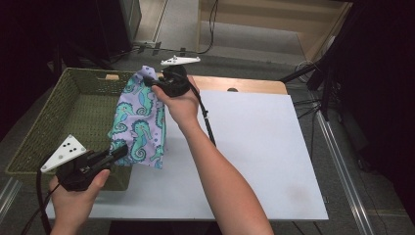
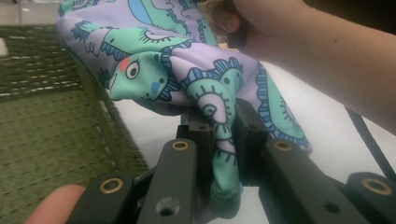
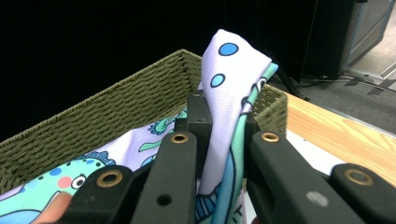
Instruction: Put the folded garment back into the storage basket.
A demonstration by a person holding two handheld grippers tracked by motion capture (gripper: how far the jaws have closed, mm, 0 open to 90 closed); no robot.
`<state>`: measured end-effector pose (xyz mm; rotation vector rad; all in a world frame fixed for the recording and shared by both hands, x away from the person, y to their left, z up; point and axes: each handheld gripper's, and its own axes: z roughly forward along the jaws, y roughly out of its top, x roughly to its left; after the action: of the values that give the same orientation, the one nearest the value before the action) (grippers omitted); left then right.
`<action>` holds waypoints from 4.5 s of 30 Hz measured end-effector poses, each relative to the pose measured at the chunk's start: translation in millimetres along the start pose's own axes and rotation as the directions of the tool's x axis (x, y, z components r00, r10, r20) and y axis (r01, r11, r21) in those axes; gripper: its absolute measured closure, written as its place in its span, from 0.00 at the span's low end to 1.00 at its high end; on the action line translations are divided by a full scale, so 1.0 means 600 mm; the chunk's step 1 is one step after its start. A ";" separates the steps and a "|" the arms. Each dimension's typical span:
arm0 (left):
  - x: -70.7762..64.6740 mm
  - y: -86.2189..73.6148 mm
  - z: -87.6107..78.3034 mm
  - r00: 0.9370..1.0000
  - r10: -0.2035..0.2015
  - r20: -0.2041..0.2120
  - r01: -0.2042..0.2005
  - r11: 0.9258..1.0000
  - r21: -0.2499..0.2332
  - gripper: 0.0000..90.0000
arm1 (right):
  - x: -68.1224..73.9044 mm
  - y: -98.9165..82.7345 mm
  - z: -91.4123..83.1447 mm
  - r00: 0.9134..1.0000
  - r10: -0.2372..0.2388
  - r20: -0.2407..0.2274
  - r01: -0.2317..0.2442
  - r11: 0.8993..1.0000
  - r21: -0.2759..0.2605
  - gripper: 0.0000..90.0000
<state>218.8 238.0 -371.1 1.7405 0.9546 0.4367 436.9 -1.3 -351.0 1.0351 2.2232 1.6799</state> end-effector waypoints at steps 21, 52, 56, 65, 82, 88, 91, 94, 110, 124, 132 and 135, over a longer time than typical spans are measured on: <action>0.078 0.002 -0.087 0.994 -0.055 -0.095 0.048 0.996 -0.072 0.87 | 0.069 0.045 0.090 0.998 -0.036 -0.048 0.036 0.999 0.003 0.90; 0.157 -0.024 -0.091 0.981 -0.140 -0.134 0.129 0.988 -0.087 0.87 | 0.078 0.048 0.171 0.998 -0.056 -0.037 0.057 0.998 0.018 0.90; 0.170 -0.032 -0.090 0.977 -0.156 -0.145 0.144 0.985 -0.089 0.87 | 0.071 0.038 0.191 0.998 -0.036 -0.043 0.037 0.999 0.022 0.90; 0.173 -0.046 -0.077 0.979 -0.145 -0.141 0.139 0.989 -0.051 0.87 | 0.066 0.013 0.210 0.998 -0.059 -0.025 0.061 0.996 0.058 0.90; 0.168 -0.064 -0.068 0.968 -0.045 -0.246 0.063 0.996 0.067 0.30 | -0.031 -0.017 0.160 0.991 0.075 0.112 -0.082 0.995 0.061 0.14; 0.161 -0.062 -0.060 0.976 -0.043 -0.212 0.058 0.996 0.063 0.26 | -0.039 -0.037 0.132 0.994 0.056 0.094 -0.061 0.997 0.052 0.06; 0.153 -0.060 -0.054 0.981 -0.043 -0.190 0.055 0.997 0.057 0.21 | -0.042 -0.046 0.124 0.996 0.053 0.076 -0.057 0.997 0.047 0.00; 0.144 -0.056 -0.049 0.984 -0.027 -0.177 0.036 0.998 0.048 0.16 | -0.041 -0.051 0.114 0.995 0.037 0.088 -0.041 0.998 0.044 0.00; 0.095 -0.034 -0.015 0.998 0.017 -0.065 -0.018 1.000 -0.005 0.00 | -0.061 -0.070 0.038 0.993 0.016 0.118 -0.017 1.000 0.011 0.00; 0.046 -0.025 0.029 0.999 0.037 -0.003 -0.037 0.999 -0.026 0.00 | -0.077 -0.090 -0.029 0.990 0.008 0.141 -0.009 1.000 0.007 0.00; 0.017 -0.019 0.053 0.998 0.054 0.036 -0.054 0.998 -0.026 0.00 | -0.087 -0.104 -0.065 0.988 0.017 0.153 -0.017 1.000 -0.004 0.00; 0.005 -0.017 0.061 0.997 0.060 0.049 -0.058 0.998 -0.027 0.00 | -0.090 -0.111 -0.078 0.988 0.015 0.157 -0.014 1.000 -0.007 0.00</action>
<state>241.9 218.9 -394.8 1.7516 0.8606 0.4404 424.8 -79.3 -408.8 1.1429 2.1151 1.5518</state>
